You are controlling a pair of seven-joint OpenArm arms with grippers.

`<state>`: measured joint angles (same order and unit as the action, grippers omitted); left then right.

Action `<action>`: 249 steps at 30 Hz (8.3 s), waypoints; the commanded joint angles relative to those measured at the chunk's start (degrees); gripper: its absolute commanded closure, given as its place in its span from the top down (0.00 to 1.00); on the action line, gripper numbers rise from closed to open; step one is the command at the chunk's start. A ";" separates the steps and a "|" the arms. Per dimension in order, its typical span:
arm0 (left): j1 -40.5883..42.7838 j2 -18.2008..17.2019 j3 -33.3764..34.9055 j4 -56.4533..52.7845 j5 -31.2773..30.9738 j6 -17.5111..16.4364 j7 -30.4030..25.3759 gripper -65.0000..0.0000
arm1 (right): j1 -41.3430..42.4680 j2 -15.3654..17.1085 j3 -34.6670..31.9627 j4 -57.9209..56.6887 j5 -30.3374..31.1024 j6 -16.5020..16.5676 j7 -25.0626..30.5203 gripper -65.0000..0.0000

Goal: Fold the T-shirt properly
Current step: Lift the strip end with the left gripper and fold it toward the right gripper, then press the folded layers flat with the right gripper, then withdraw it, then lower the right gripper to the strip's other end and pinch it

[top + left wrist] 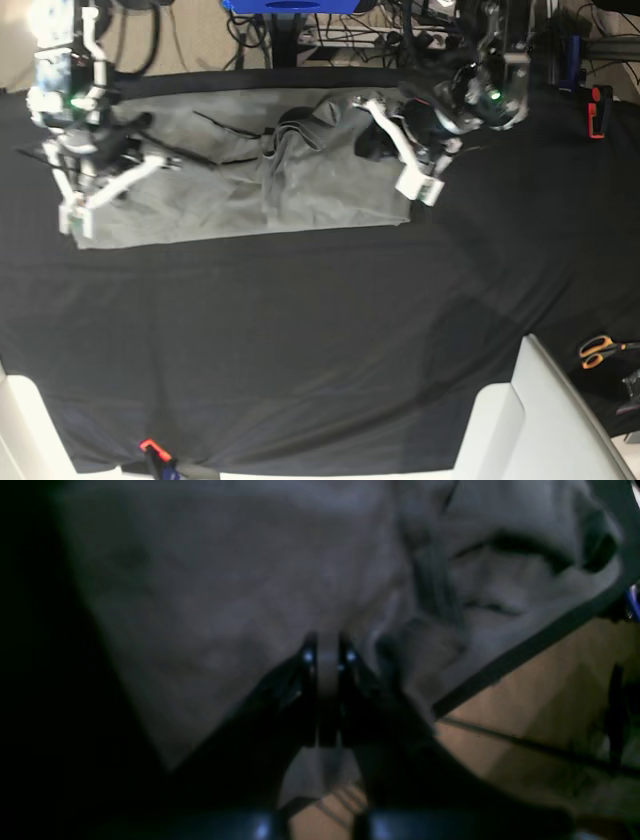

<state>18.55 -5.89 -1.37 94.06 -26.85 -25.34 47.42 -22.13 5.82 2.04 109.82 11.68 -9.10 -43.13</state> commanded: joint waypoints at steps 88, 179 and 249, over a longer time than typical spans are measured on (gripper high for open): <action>13.32 -14.02 -41.40 -12.00 -0.71 -12.15 -15.55 0.00 | 25.95 -5.96 -15.80 -35.84 7.00 24.18 1.07 0.51; 10.77 -14.20 -41.40 -16.65 -0.71 -12.33 -15.73 0.00 | 29.12 11.36 50.13 -65.73 7.17 49.10 -15.28 0.82; 10.77 -13.49 -41.32 -17.27 -0.62 -12.15 -15.55 0.00 | 31.05 3.36 57.60 -55.71 14.12 49.10 -30.58 0.81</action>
<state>28.91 -18.55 -42.28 76.12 -26.87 -37.52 32.73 8.84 9.96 60.14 54.81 27.11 40.36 -71.96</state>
